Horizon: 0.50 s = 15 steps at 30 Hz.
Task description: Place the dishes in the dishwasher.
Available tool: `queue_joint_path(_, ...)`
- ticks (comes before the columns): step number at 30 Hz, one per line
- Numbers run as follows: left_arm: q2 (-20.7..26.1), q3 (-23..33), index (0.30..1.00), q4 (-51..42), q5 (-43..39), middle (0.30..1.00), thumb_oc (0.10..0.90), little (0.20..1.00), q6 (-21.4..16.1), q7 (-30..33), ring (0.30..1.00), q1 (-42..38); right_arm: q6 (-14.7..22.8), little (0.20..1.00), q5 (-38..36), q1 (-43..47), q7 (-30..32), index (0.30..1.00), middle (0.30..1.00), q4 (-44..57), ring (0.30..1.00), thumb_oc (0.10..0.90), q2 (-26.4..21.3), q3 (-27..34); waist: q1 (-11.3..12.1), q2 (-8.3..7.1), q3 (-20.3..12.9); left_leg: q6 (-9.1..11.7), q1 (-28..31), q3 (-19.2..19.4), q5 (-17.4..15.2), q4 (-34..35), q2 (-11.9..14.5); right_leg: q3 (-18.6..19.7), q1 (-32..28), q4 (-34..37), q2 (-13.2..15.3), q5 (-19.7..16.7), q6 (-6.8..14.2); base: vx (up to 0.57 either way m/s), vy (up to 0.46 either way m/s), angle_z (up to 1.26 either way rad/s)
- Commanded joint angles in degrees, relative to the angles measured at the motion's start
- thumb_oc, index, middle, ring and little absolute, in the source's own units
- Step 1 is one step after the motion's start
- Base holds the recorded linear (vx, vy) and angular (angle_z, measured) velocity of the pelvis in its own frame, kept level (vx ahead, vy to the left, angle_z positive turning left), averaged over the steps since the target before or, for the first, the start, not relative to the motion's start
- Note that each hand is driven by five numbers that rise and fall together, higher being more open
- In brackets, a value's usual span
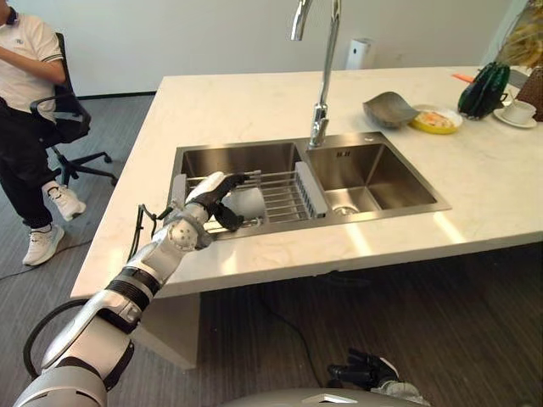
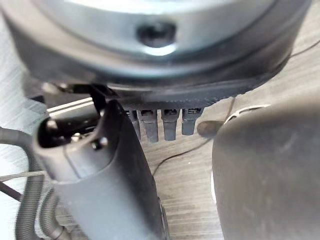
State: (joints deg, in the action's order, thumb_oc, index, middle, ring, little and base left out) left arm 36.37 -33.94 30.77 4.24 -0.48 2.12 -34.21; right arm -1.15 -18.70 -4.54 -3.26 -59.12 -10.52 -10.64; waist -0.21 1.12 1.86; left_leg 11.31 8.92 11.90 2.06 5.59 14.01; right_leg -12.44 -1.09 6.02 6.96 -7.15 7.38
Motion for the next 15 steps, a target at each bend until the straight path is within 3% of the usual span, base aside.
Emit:
queue_joint_path(1,0.6,-0.3,0.9,4.2,0.3,0.9,0.8,0.9,-2.2,1.5,0.9,-13.7,1.2,0.9,-1.0,-0.8,0.2,0.9,0.9,1.4,0.9,0.8,-1.2,-1.0,-0.8,3.56,2.3,-1.7,-0.5,-2.2,-2.0,-0.6,-1.5,-2.8,-3.3,-1.0,3.9,3.6,5.3,0.0,0.0,0.0)
queue_joint_path(11,-1.6,-6.6,0.9,19.1,5.7,0.9,0.8,0.9,0.2,1.0,0.9,-20.9,0.6,0.9,-1.4,1.1,0.6,0.9,0.9,0.0,0.9,0.8,-0.5,-3.1,-2.0,4.04,2.5,-1.8,0.1,-1.0,-2.3,-0.6,-1.5,-1.6,-2.7,-1.0,3.7,3.5,5.5,0.0,0.008,-0.07)
queue_joint_path(12,-1.8,-6.2,0.9,22.0,6.3,0.9,0.8,0.9,-0.3,0.8,0.9,-21.6,1.8,0.9,-1.5,-2.7,-0.8,0.9,0.9,-2.1,0.9,0.8,-3.1,-2.2,-3.2,3.82,3.2,-1.7,0.1,-0.5,-2.3,-0.6,-1.5,-1.1,-2.1,-1.0,3.7,3.3,5.6,-0.05,-0.006,0.0)
queue_joint_path(15,-4.1,-7.2,0.9,26.0,6.8,0.9,0.8,0.9,-0.1,1.4,0.9,-23.6,1.8,0.9,-2.1,-0.6,-0.4,0.9,0.9,-6.7,0.9,0.8,-3.1,-1.9,-3.6,3.72,3.7,-1.8,0.0,-0.3,-2.3,-0.6,-1.6,-0.8,-1.7,-1.0,3.7,3.1,5.6,-0.03,0.001,-0.11)
